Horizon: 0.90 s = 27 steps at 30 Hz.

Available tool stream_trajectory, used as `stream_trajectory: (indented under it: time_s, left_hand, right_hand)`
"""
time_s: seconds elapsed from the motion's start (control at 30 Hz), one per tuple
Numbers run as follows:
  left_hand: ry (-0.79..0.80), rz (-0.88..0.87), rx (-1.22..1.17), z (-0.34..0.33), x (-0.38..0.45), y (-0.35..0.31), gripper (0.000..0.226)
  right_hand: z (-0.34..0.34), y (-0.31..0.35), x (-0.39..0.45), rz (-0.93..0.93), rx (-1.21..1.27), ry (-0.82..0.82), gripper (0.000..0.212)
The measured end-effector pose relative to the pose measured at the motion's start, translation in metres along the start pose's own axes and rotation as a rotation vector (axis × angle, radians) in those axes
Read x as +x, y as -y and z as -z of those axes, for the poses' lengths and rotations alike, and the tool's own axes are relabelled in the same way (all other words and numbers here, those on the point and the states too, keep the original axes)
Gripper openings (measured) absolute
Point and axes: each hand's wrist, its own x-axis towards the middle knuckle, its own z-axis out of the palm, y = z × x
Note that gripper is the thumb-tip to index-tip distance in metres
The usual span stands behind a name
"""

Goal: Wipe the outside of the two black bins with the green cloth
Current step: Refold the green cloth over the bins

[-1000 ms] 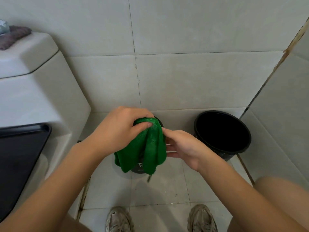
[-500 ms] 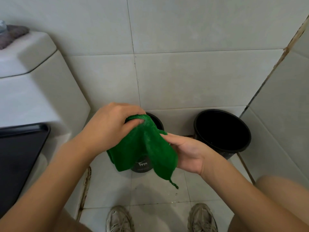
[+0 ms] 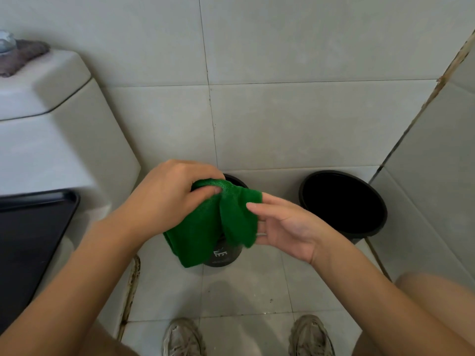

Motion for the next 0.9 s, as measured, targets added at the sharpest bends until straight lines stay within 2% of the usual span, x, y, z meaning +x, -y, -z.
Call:
stream_trajectory:
  time_s: [0.1,0.2,0.33,0.4,0.47,0.53,0.63,0.73,0.83,0.9]
  left_hand:
    - [0.003,0.015,0.026,0.001,-0.001,0.001,0.039]
    - [0.022,0.018,0.041,0.000,-0.002,0.001,0.043]
    - [0.055,0.030,0.044,0.000,-0.002,0.001,0.045]
    - [0.053,0.056,0.031,0.002,-0.001,0.003,0.046]
    - [0.048,0.068,0.062,0.005,-0.002,0.005,0.042]
    - [0.046,0.088,0.096,0.008,-0.003,0.008,0.037]
    - [0.062,0.110,0.171,0.009,-0.003,0.009,0.041]
    - [0.110,0.169,0.286,0.004,0.002,0.008,0.029]
    - [0.233,0.229,0.290,0.003,0.006,0.005,0.022]
    - [0.312,0.251,0.287,0.005,0.006,0.006,0.016]
  right_hand:
    - [-0.004,-0.010,0.002,-0.117,-0.023,0.046,0.038]
    - [-0.007,-0.016,0.005,-0.092,0.072,0.078,0.042]
    - [-0.006,-0.011,0.009,0.071,0.137,-0.078,0.035]
    - [-0.002,-0.007,0.009,0.095,0.111,-0.179,0.024]
    - [0.001,-0.002,0.006,0.107,0.009,-0.257,0.009]
    - [0.002,0.003,0.002,0.162,-0.081,-0.306,0.006]
    - [0.001,0.012,-0.004,0.300,-0.128,-0.419,0.016]
    - [0.003,0.018,-0.009,0.417,-0.192,-0.502,0.031]
    - [0.005,0.025,-0.015,0.456,-0.490,-0.444,0.032]
    - [0.007,0.030,-0.019,0.379,-0.757,-0.413,0.033]
